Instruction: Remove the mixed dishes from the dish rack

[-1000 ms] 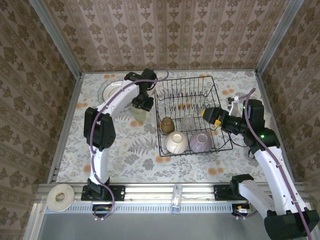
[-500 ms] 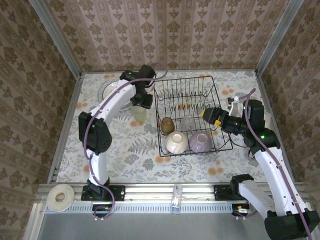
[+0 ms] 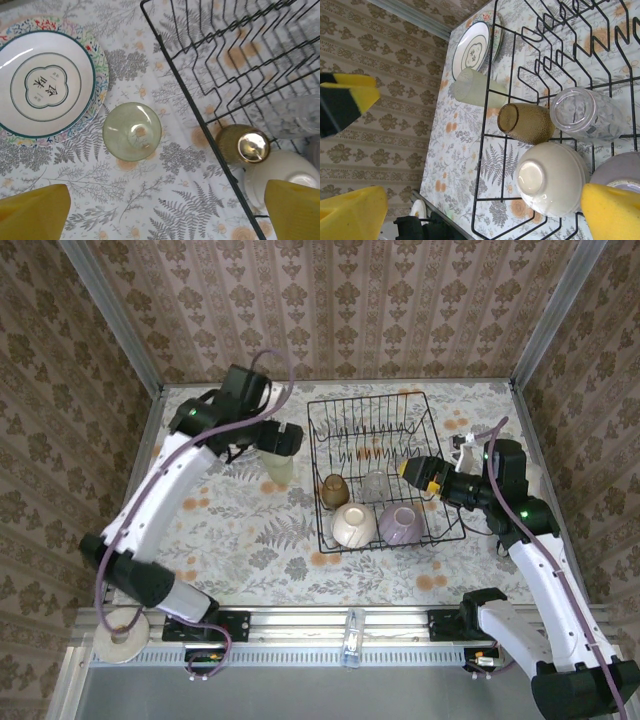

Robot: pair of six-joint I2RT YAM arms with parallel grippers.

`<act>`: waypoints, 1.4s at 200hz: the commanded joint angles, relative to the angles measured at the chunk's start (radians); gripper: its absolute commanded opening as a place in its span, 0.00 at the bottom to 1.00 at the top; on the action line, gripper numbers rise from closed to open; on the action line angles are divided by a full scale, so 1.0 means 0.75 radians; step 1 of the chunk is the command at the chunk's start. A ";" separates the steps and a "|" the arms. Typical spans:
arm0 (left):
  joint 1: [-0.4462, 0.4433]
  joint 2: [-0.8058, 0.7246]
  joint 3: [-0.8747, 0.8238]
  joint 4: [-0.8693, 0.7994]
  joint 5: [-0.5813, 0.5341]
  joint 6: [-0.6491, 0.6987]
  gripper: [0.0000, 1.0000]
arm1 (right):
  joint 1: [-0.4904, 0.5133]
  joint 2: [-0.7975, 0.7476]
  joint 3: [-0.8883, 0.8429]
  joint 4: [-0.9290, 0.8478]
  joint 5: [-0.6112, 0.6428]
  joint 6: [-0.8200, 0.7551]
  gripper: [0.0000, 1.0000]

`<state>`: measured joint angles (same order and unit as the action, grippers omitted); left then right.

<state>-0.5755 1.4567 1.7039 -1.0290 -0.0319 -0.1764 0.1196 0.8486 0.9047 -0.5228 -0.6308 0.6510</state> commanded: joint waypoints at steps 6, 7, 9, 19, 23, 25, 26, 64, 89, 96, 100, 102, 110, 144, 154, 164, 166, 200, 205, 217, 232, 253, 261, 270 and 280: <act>0.012 -0.248 -0.231 0.282 0.086 -0.040 1.00 | 0.027 0.012 0.061 -0.012 0.033 0.000 1.00; 0.012 -0.259 -0.241 0.291 0.087 -0.040 1.00 | 0.028 0.012 0.062 -0.013 0.033 0.001 1.00; 0.012 -0.277 -0.264 0.311 0.090 -0.043 1.00 | 0.029 0.013 0.063 -0.013 0.034 -0.001 1.00; 0.023 -0.382 -0.380 0.404 0.102 -0.056 1.00 | 0.040 0.021 0.067 -0.013 0.042 -0.001 1.00; 0.028 -0.431 -0.428 0.449 0.110 -0.060 1.00 | 0.044 0.023 0.068 -0.012 0.047 -0.002 1.00; 0.030 -0.452 -0.453 0.469 0.115 -0.062 1.00 | 0.047 0.024 0.068 -0.011 0.049 -0.003 1.00; 0.032 -0.461 -0.467 0.478 0.119 -0.062 1.00 | 0.048 0.025 0.068 -0.012 0.050 -0.003 1.00; 0.128 -0.786 -0.814 0.701 0.240 -0.114 1.00 | 0.118 0.075 0.072 0.007 0.110 -0.003 1.00; 0.207 -0.919 -0.996 0.829 0.334 -0.152 1.00 | 0.185 0.125 0.078 0.020 0.196 0.001 1.00; 0.223 -0.939 -1.028 0.852 0.377 -0.155 1.00 | 0.201 0.147 0.082 0.012 0.230 0.005 1.00; 0.230 -0.946 -1.038 0.859 0.398 -0.157 1.00 | 0.215 0.162 0.087 0.003 0.252 0.006 1.00; 0.234 -0.948 -1.043 0.861 0.408 -0.157 1.00 | 0.220 0.169 0.091 -0.002 0.262 0.007 1.00; 0.241 -0.956 -1.056 0.865 0.436 -0.154 1.00 | 0.247 0.202 0.105 -0.012 0.313 0.001 1.00; 0.249 -0.980 -1.112 0.877 0.550 -0.134 1.00 | 0.377 0.364 0.208 -0.188 0.532 -0.058 1.00; 0.251 -0.992 -1.138 0.894 0.576 -0.139 1.00 | 0.413 0.410 0.239 -0.226 0.583 -0.078 1.00; 0.251 -1.007 -1.167 0.913 0.597 -0.142 1.00 | 0.451 0.456 0.273 -0.264 0.653 -0.093 1.00; 0.252 -1.009 -1.173 0.915 0.602 -0.142 1.00 | 0.458 0.465 0.280 -0.269 0.667 -0.096 1.00; 0.263 -1.036 -1.229 0.917 0.600 -0.148 1.00 | 0.554 0.599 0.347 -0.300 0.809 -0.139 1.00; 0.262 -1.036 -1.229 0.913 0.600 -0.146 1.00 | 0.554 0.624 0.350 -0.306 0.820 -0.140 1.00; 0.265 -1.038 -1.229 0.902 0.601 -0.137 1.00 | 0.556 0.691 0.364 -0.316 0.841 -0.142 1.00; 0.264 -1.041 -1.232 0.893 0.603 -0.131 1.00 | 0.561 0.775 0.374 -0.313 0.860 -0.146 1.00; 0.267 -1.045 -1.240 0.888 0.610 -0.125 1.00 | 0.568 0.870 0.402 -0.312 0.886 -0.148 1.00; 0.269 -1.046 -1.241 0.886 0.615 -0.125 1.00 | 0.572 0.901 0.413 -0.314 0.906 -0.150 1.00; 0.272 -1.050 -1.244 0.889 0.616 -0.126 1.00 | 0.577 0.932 0.425 -0.317 0.931 -0.151 1.00; 0.275 -1.054 -1.251 0.897 0.615 -0.126 1.00 | 0.579 0.962 0.433 -0.315 0.945 -0.152 1.00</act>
<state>-0.3824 0.6849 0.7834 -0.3725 0.4053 -0.2695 0.5426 1.5333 1.1809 -0.7265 0.0025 0.5541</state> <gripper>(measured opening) 0.997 0.999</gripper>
